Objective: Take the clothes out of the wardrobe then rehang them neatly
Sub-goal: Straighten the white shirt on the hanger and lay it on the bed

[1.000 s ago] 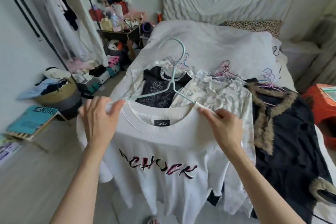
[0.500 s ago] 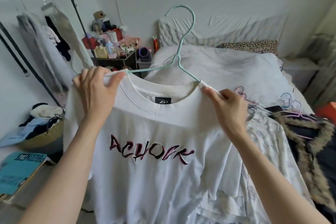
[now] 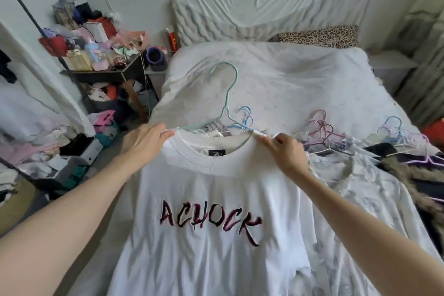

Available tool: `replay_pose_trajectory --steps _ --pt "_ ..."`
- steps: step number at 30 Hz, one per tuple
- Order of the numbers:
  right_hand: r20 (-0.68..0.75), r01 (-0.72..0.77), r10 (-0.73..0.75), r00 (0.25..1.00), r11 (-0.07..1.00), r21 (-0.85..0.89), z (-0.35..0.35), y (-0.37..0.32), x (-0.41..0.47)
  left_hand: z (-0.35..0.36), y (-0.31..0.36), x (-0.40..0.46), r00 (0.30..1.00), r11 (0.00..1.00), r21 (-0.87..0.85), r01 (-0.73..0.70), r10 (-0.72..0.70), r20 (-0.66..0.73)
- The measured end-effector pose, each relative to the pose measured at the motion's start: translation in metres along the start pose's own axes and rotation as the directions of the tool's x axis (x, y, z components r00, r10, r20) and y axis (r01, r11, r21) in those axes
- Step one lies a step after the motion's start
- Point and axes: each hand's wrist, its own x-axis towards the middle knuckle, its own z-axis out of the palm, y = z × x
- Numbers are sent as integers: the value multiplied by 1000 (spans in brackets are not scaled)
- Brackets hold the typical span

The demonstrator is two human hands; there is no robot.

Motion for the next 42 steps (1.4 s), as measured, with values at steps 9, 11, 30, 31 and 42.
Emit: replay_pose_trajectory --steps 9,11,30,31,42 --pt "-78 -137 136 988 991 -10 65 23 143 79 13 142 990 998 29 -54 57 -132" --pt "-35 -183 181 983 980 -74 95 54 158 125 7 153 996 998 38 -56 59 -61" --pt "23 20 -11 1000 910 -413 190 174 114 298 -29 93 979 979 -10 -202 202 13" --pt "53 45 -23 998 892 -449 188 175 97 298 -30 76 974 975 -8 -221 221 42" --pt "57 -85 121 991 899 -429 143 137 -119 234 32 -112 902 914 -240 -328 378 208"
